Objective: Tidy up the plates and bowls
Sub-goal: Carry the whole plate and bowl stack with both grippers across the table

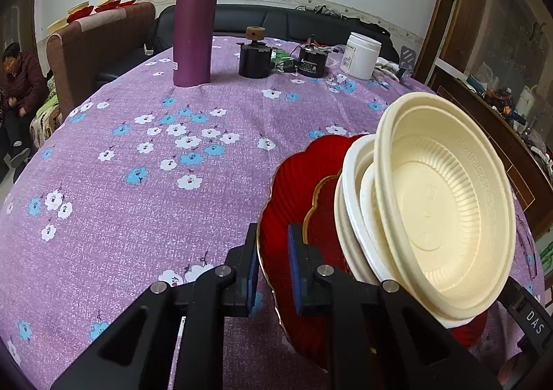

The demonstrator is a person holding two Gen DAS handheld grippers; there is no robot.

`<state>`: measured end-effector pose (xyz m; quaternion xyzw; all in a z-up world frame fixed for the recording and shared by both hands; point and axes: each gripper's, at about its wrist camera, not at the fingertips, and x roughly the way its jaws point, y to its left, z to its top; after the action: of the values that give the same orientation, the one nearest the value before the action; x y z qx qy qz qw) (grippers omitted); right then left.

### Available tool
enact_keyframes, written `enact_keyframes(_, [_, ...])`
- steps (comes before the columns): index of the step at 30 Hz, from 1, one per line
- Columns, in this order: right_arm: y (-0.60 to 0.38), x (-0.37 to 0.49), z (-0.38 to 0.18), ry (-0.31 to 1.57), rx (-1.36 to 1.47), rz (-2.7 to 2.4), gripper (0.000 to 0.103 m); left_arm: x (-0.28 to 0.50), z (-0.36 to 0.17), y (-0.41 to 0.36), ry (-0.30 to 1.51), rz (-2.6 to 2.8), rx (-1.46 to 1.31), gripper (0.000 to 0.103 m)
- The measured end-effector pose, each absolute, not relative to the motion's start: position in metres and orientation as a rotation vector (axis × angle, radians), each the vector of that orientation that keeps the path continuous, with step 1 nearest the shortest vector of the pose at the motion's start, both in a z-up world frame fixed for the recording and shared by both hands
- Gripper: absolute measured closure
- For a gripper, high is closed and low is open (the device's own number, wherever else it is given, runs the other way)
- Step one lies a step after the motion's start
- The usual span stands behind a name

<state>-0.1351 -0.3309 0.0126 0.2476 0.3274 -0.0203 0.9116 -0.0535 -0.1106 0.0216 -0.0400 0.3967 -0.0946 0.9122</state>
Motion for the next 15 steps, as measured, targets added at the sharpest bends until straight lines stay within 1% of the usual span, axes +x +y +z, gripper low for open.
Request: enact_keyframes(15, [-0.334,-0.123,0.010,0.691,0.527,-0.040,0.090,-0.051,0.018,-0.115,0.835,-0.155,-0.041,0.089])
